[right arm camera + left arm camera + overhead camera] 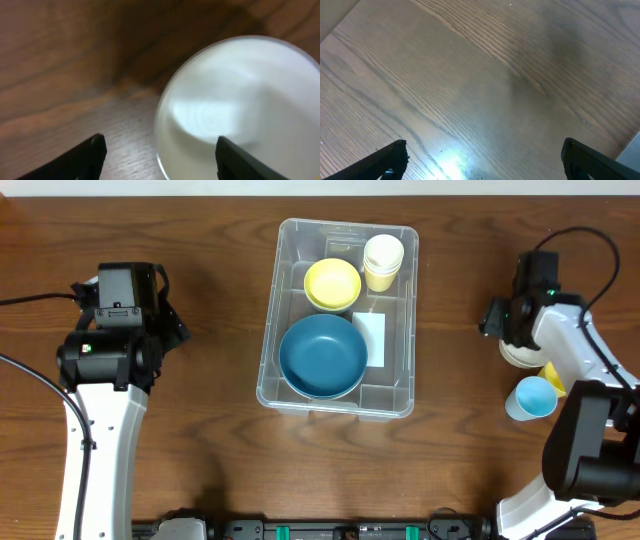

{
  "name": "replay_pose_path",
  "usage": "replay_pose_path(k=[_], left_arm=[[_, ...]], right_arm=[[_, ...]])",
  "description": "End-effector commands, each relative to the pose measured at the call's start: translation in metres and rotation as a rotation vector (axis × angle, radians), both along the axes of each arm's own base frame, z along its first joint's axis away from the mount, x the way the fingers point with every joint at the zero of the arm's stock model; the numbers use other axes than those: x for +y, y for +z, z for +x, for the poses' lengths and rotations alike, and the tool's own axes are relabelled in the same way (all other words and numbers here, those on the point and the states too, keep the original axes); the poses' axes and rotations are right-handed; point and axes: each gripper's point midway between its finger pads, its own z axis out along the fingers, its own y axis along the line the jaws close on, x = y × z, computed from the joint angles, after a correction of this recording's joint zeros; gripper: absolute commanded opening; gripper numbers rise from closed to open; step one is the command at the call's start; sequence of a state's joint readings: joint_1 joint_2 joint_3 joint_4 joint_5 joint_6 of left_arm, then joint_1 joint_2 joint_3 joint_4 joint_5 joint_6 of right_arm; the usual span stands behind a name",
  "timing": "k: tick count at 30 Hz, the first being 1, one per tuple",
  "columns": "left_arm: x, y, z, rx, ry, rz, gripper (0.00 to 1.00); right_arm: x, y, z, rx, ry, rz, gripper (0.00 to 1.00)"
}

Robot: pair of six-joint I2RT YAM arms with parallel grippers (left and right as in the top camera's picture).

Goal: Pack container
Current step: 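Lower the right gripper onto the white bowl and grasp it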

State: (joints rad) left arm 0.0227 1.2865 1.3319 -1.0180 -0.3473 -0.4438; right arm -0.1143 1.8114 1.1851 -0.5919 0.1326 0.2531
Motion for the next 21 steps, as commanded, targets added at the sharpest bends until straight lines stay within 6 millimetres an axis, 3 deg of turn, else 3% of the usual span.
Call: replay_pose_path(k=[1,9,14,15,21], left_arm=[[0.004,0.003,-0.002,-0.002,0.009,0.021,0.98],[0.004,0.003,-0.002,-0.002,0.009,0.021,0.98],[0.004,0.003,-0.002,-0.002,0.009,0.021,0.98],[0.004,0.003,-0.002,-0.003,0.009,0.021,0.98],[0.004,0.003,-0.002,-0.002,0.009,0.021,0.98]], right_arm=[[-0.007,-0.014,-0.007,-0.001,-0.013,-0.025,0.70],[-0.009,-0.032,-0.011,-0.036,-0.020,-0.033,0.57],[-0.009,-0.033,-0.010,-0.041,-0.020,-0.033,0.07],[-0.009,-0.032,-0.009,-0.043,-0.020,-0.034,0.01],[-0.009,-0.013,0.003,-0.057,0.001,-0.043,0.01]])
